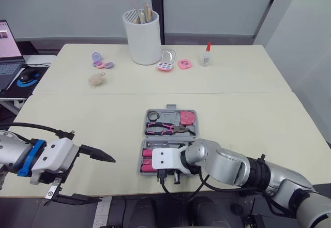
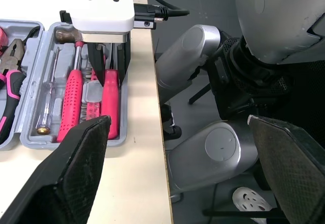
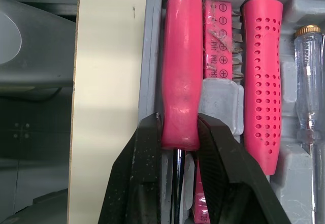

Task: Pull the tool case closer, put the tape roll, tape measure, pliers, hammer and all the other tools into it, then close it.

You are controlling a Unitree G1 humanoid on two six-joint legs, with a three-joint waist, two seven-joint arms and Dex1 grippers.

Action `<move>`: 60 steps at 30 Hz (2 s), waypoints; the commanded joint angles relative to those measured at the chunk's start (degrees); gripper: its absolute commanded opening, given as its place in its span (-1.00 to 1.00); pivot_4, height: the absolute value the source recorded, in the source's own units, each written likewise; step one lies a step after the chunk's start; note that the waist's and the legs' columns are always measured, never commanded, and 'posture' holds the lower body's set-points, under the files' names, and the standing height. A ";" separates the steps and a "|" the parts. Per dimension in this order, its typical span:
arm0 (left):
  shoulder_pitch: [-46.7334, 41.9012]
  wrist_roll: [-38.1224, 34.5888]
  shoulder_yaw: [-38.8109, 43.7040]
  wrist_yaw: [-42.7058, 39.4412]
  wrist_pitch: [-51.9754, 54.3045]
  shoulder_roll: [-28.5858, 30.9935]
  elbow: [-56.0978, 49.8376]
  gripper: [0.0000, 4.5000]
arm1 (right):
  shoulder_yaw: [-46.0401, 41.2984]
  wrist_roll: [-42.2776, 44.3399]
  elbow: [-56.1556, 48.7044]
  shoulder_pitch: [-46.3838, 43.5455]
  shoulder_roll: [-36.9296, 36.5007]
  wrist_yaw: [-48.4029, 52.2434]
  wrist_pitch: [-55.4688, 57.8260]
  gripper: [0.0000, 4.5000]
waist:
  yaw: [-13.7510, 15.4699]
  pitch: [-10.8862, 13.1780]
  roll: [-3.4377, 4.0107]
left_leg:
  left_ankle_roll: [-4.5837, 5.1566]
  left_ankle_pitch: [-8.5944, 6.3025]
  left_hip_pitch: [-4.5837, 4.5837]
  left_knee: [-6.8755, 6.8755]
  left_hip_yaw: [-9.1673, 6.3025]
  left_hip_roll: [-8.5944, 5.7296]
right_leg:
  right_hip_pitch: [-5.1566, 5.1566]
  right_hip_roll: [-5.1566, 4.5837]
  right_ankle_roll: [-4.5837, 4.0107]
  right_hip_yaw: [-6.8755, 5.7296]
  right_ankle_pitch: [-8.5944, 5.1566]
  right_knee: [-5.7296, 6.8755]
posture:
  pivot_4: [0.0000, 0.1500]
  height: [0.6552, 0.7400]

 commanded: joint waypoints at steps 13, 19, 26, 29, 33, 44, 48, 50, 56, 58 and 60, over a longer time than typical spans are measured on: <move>-2.30 -0.29 0.77 -0.45 0.22 0.17 -0.55 1.00 | -3.69 0.31 -2.14 2.15 0.19 0.85 -2.42 -0.29 | 0.01 0.00 -0.01 | 0.00 0.00 0.00 -0.01 0.01 0.00 | 0.00 0.00 0.00 0.01 0.00 -0.01 | 1.00 1.00; -2.90 0.03 0.17 -0.45 0.20 -0.41 -0.59 1.00 | -8.50 3.07 -4.08 3.36 -0.43 3.24 -5.42 -0.29 | 0.01 0.00 0.00 | 0.00 0.00 0.00 -0.01 0.01 0.00 | 0.00 0.00 0.00 0.01 0.00 -0.01 | 1.00 1.00; -3.54 0.09 -0.29 -0.45 0.23 -0.55 -0.45 1.00 | -10.27 3.77 -5.89 5.24 -2.78 4.54 -7.07 -0.91 | 0.06 0.00 -0.01 | 0.00 0.00 0.00 -0.01 0.01 0.00 | 0.01 0.00 0.01 0.01 -0.01 -0.02 | 1.00 1.00; -3.57 0.10 -0.32 -0.45 0.44 -0.56 -0.67 1.00 | -9.95 3.14 -5.08 5.69 -2.54 4.35 -7.49 -0.99 | 0.04 0.00 0.00 | 0.00 0.00 0.00 -0.02 0.01 0.00 | 0.00 0.01 0.00 0.01 -0.01 -0.02 | 1.00 1.00; -3.64 0.09 -0.35 -0.45 0.58 -0.52 -0.73 1.00 | -8.50 1.64 -2.90 6.58 -2.32 3.88 -8.90 -0.99 | 0.04 0.00 -0.01 | 0.00 0.00 0.00 -0.02 0.01 0.00 | 0.01 0.01 0.00 0.02 -0.01 -0.02 | 1.00 1.00; -4.87 0.97 -0.98 -0.44 0.97 -1.41 -0.71 1.00 | -8.47 -0.64 -0.62 9.01 -3.10 4.05 -11.69 -0.99 | 0.05 0.00 -0.01 | 0.00 0.00 0.00 -0.01 0.01 0.01 | 0.01 0.03 0.01 0.01 -0.01 -0.02 | 1.00 1.00; -5.36 1.62 -1.51 -0.37 1.20 -2.24 -0.85 1.00 | -9.71 -0.58 -0.77 8.92 -3.68 4.45 -11.77 -0.99 | 0.06 0.00 -0.01 | 0.00 0.00 -0.01 -0.01 0.03 0.00 | 0.01 0.03 0.00 0.03 -0.01 -0.03 | 1.00 1.00; -6.01 1.79 -1.79 0.13 1.67 -2.86 -0.75 1.00 | -11.52 0.55 -1.59 9.08 -3.67 4.89 -11.23 -0.99 | 0.11 0.00 -0.01 | 0.00 0.00 -0.01 -0.01 0.02 -0.01 | 0.01 0.03 0.00 0.02 -0.01 -0.03 | 1.00 1.00; -10.08 2.95 -3.65 6.27 5.66 -5.65 0.28 1.00 | -21.98 7.88 -5.56 10.61 -6.12 9.56 -11.75 -0.99 | 0.14 0.00 -0.01 | 0.00 0.00 -0.01 -0.01 0.00 0.00 | 0.03 0.03 0.01 0.01 -0.02 -0.03 | 1.00 1.00; -12.55 4.75 -4.99 9.02 6.81 -6.38 2.14 1.00 | -26.34 8.73 -5.17 11.65 -8.30 10.00 -13.74 -0.99 | 0.15 0.00 -0.02 | 0.00 0.00 0.00 -0.01 0.00 -0.02 | 0.04 0.03 0.02 0.02 -0.02 -0.03 | 1.00 1.00; -14.60 6.97 -6.39 10.77 7.33 -6.76 4.94 1.00 | -30.18 8.63 -3.86 12.89 -12.01 11.17 -17.38 -0.99 | 0.19 0.01 -0.03 | 0.00 0.00 0.00 0.00 0.00 -0.04 | 0.05 0.03 0.03 0.02 -0.02 -0.03 | 1.00 1.00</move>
